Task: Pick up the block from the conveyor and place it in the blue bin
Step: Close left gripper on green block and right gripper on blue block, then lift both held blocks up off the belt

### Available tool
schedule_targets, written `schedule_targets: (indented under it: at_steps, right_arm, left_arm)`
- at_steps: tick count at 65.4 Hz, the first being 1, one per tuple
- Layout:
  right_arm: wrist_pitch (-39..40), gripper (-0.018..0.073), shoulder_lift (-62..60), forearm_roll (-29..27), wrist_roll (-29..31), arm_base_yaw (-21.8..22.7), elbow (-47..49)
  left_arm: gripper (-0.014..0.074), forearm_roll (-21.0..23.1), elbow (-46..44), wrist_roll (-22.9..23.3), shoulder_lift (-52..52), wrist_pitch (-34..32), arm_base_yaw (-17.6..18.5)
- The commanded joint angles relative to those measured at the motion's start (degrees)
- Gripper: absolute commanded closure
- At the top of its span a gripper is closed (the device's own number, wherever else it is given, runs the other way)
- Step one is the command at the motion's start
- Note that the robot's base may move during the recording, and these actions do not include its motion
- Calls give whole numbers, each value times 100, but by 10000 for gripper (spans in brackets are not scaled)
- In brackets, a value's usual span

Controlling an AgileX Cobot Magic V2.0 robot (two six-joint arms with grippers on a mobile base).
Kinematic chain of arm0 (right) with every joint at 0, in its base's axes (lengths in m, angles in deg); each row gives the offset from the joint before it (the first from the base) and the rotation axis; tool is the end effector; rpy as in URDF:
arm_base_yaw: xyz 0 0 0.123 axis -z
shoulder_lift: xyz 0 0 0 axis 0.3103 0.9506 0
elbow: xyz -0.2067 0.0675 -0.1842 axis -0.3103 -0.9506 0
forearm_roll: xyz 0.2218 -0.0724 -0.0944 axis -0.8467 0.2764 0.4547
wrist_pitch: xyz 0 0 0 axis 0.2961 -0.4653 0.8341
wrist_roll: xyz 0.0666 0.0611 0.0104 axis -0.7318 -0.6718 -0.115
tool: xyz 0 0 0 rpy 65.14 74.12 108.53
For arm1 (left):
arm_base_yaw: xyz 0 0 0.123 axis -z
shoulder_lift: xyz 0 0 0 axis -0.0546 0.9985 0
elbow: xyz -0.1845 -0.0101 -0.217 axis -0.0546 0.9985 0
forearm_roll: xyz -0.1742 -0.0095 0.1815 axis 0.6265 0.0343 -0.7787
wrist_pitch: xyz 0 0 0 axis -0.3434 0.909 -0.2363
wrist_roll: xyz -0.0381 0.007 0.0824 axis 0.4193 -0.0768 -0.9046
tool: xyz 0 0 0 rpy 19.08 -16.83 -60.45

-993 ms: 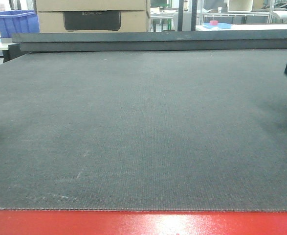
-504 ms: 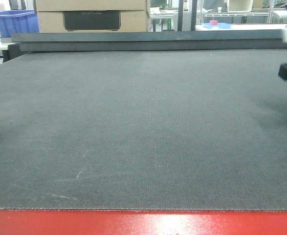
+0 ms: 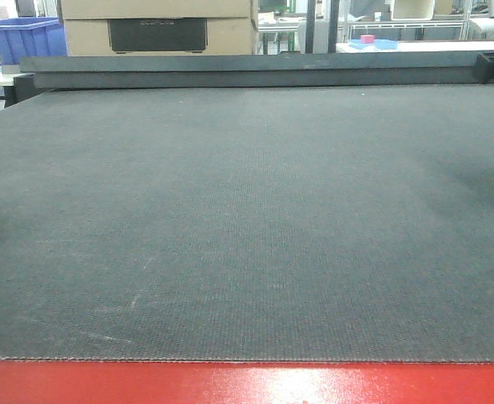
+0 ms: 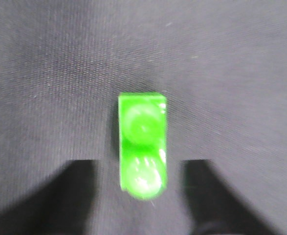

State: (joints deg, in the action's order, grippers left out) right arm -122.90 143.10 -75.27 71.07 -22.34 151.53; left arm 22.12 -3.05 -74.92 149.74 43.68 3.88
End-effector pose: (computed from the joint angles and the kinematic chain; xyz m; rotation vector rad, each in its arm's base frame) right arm 0.3317 0.0323 0.2546 -0.0282 2.8619 0.1472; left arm 0.3164 -0.0041 0.2590 -0.1326 2.9091 -0.0196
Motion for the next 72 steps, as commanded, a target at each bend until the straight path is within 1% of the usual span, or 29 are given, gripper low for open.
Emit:
schedule_targets:
  at_steps: [1,8,14,19,23,25,26,28,29,31,32,33,35,44,50,53,57,61,69,72]
  right_arm:
    - [-7,718,-75,-18,7,20,24]
    - [-7,718,-75,-18,7,20,24]
    - [-7,718,-75,-18,7,20,24]
    - [-7,718,-75,-18,7,20,24]
    - [-7,718,-75,-18,7,20,24]
    - [-7,718,-75,-18,7,20,24]
    - [-7,718,-75,-18,7,20,24]
    - [-7,718,-85,-16,7,20,24]
    - [-19,718,-88,-16,7,20,24]
    - [-19,718,-112,-16,7,20,24]
    - [-19,718,-138,-16,7,20,24]
    - [-30,718,-164,-26,7,20,24]
    - [-29,718,-228,-31,7,20,24]
    - [129,720,-639,-83,7,20,10]
    - [536,720,-1036,-83,7,20,-170]
    - [763,720,-1265,-83,7,20,-330]
    - [1157,720,-1595,-83,7,20,-600]
    - [1555,720,-1933,-72,51,20,-920]
    - [2433,720,-2674,-18,51,20,-1722]
    - [2892,720,-2950,-18,51,20,-2048]
  left_arm:
    - [149,-41,-39,12,216,-158,-6]
    - [157,-41,-39,12,514,-273,-6]
    - [183,-41,-39,12,697,-311,-6]
    - [242,-55,-39,12,754,-329,-6]
    - [324,-73,-39,12,754,-345,-6]
    - [405,-90,-39,12,728,-345,-6]
    - [419,-90,-39,12,726,-345,-6]
    - [477,-90,-39,0,686,-322,-6]
    - [524,-90,-39,-3,671,-321,-6]
    - [568,-90,-39,-60,645,-312,-6]
    - [613,-90,-39,-154,607,-307,-6]
    - [628,-90,-39,-208,581,-307,-6]
    - [703,-48,-39,-355,518,-307,-6]
    - [707,285,-39,-1109,48,-453,-6]
    - [707,613,28,-1493,-358,-517,-6]
    - [707,792,112,-1648,-590,-680,-6]
    - [707,989,294,-1740,-921,-991,-6]
    - [707,1067,520,-1750,-1235,-1345,-6]
    - [707,1190,1266,-1750,-2067,-2348,-6]
    - [707,1229,1635,-1750,-2428,-2743,-6]
